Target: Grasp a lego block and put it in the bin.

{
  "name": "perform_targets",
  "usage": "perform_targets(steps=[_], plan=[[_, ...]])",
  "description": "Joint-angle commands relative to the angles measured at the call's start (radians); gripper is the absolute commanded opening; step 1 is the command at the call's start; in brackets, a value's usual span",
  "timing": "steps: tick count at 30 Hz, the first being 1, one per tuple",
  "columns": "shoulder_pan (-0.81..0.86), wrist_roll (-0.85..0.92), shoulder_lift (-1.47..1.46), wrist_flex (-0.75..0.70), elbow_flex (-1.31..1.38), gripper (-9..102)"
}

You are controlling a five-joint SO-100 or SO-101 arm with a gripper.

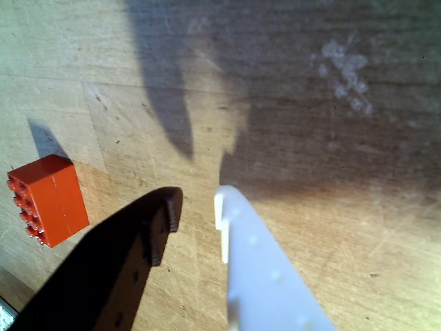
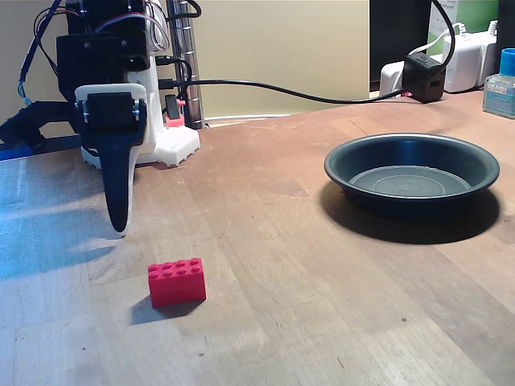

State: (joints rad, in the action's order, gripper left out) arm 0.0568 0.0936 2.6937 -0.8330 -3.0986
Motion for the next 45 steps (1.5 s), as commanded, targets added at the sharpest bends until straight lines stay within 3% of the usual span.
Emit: perform_targets(steps=[1,26,34,45], plan=[[-0.005,0.003,-0.008,-0.017,-0.051,1],[-0.008,0.005,-0.005,-0.003,-0.037,1],[-0.028,0.005,-0.008,-0.018,0.083,1],[-0.038,0.005,-0.020,-0.324,0.351,1]])
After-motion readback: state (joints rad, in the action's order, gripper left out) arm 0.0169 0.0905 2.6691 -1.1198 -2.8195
